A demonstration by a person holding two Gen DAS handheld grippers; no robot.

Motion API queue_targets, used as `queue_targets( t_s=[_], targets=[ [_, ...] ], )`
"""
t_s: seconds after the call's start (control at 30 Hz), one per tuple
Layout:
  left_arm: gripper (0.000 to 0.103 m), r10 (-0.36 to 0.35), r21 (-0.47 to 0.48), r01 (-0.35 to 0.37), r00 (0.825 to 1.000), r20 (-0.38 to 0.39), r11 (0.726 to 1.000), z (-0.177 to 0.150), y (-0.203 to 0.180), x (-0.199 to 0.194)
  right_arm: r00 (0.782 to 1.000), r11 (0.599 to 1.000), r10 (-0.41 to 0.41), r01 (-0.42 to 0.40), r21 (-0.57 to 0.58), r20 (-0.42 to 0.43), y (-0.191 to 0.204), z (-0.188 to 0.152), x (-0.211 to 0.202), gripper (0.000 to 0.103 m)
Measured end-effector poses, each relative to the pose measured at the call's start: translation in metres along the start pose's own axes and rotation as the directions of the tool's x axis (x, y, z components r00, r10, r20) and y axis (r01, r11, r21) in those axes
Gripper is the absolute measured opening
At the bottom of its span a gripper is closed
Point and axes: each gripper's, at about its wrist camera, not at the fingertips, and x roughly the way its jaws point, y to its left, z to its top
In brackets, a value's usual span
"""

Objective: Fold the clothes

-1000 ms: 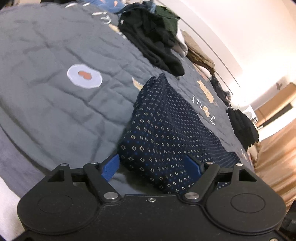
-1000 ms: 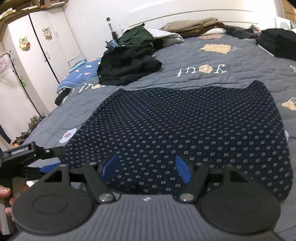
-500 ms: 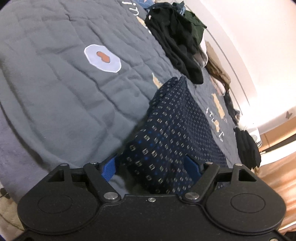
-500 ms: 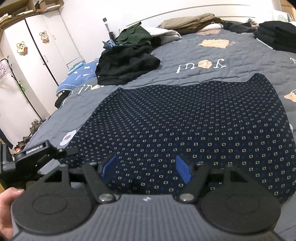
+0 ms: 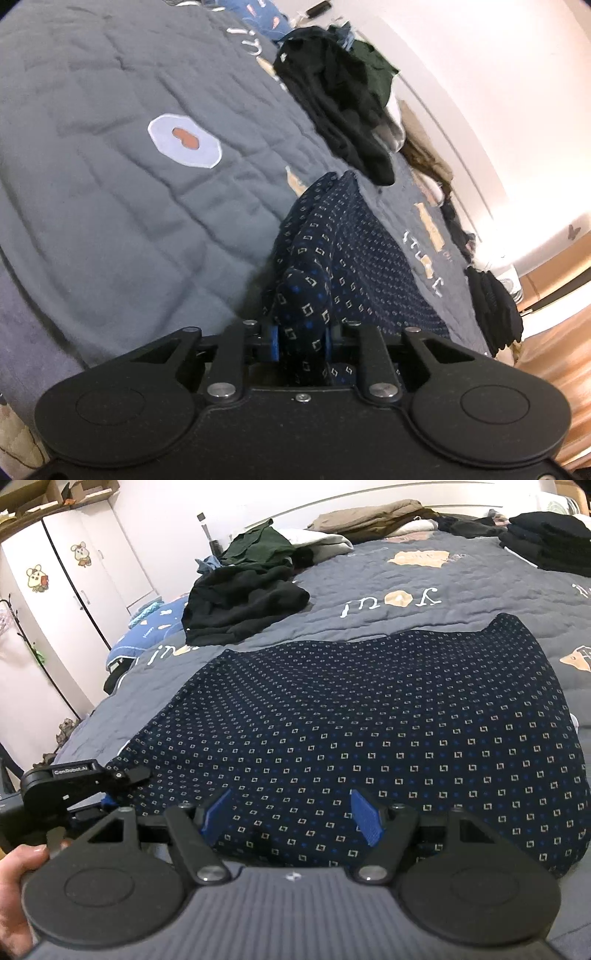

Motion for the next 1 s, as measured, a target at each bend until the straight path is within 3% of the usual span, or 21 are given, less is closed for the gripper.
queue_targets(
  t_s=[0.07,0.23,0.33,0.37,0.4,0.5,0.8,0.9,1.0],
  targets=[
    [0.036,0.025,-0.013,-0.025,0.999,-0.029,1.000,-0.002,0.003,0.007,1.000,1.000,0.004,-0.004,-0.003,0.002,-0.001,0.000,-0.001,0.070],
    [0.043,0.027,0.018,-0.026,0.999,-0.036,0.999,-0.003,-0.001,0.011,1.000,1.000,0.008,-0.008,-0.002,-0.004,0.000,0.002,0.000,0.070],
    [0.038,0.031,0.043,-0.030,0.999,-0.025,0.999,-0.005,-0.003,0.011,1.000,1.000,0.010,-0.010,0.002,-0.004,0.000,0.002,0.000,0.070],
    [0.027,0.029,0.056,-0.028,0.999,-0.016,0.998,-0.005,-0.005,0.009,1.000,1.000,0.009,-0.009,0.002,-0.003,0.001,0.002,0.000,0.070],
    [0.024,0.027,0.071,-0.026,1.000,-0.006,0.997,-0.005,-0.007,0.008,1.000,1.000,0.009,-0.009,0.002,-0.002,0.000,0.002,-0.001,0.070],
    [0.019,0.017,0.135,-0.022,0.999,0.035,0.991,-0.006,-0.016,0.001,1.000,1.000,0.009,-0.010,0.009,0.002,-0.001,0.002,-0.002,0.070],
    [0.017,-0.090,0.263,0.064,0.992,0.088,0.963,-0.007,-0.045,-0.013,0.998,0.999,-0.032,0.033,0.022,-0.057,-0.008,-0.006,0.011,0.070],
    [0.017,-0.091,0.274,0.064,0.992,0.089,0.960,-0.008,-0.048,-0.014,0.995,0.998,-0.041,0.044,0.038,-0.089,-0.013,-0.011,0.022,0.070],
    [0.017,-0.070,0.256,0.048,0.994,0.079,0.966,-0.008,-0.044,-0.012,0.999,0.999,-0.011,0.013,0.053,-0.053,-0.012,-0.005,0.014,0.070]
  ],
)
